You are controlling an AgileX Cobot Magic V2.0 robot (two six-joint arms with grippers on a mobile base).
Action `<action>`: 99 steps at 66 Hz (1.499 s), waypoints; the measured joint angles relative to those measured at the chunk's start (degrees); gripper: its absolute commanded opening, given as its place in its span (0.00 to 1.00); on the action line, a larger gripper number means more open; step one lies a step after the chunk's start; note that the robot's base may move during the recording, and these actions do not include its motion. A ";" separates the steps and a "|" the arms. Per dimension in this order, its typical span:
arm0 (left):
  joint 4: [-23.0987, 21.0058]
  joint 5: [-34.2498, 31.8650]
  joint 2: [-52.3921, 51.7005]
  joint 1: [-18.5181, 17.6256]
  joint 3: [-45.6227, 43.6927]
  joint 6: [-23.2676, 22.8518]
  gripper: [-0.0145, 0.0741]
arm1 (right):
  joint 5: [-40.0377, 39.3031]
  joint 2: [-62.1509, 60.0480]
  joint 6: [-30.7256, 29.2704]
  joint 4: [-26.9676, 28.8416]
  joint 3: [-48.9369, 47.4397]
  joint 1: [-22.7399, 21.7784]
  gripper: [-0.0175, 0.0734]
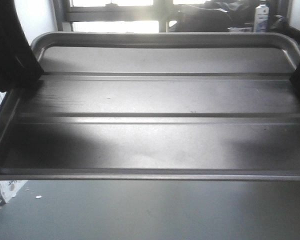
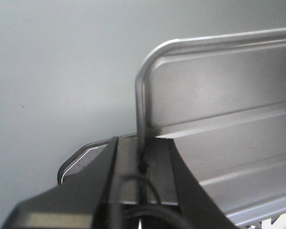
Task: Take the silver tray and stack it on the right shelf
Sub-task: 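Keep holding the tray level with both grippers while driving, then carry the tray over the shelf holding the larger silver tray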
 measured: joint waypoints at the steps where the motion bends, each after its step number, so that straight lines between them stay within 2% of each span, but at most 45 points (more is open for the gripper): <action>1: 0.00 0.00 0.00 0.00 0.00 0.00 0.06 | 0.02 0.00 0.00 0.00 0.00 0.00 0.25; 99: 0.00 -0.14 0.10 0.00 0.00 0.00 0.06 | 0.02 0.00 0.00 0.00 0.00 0.00 0.25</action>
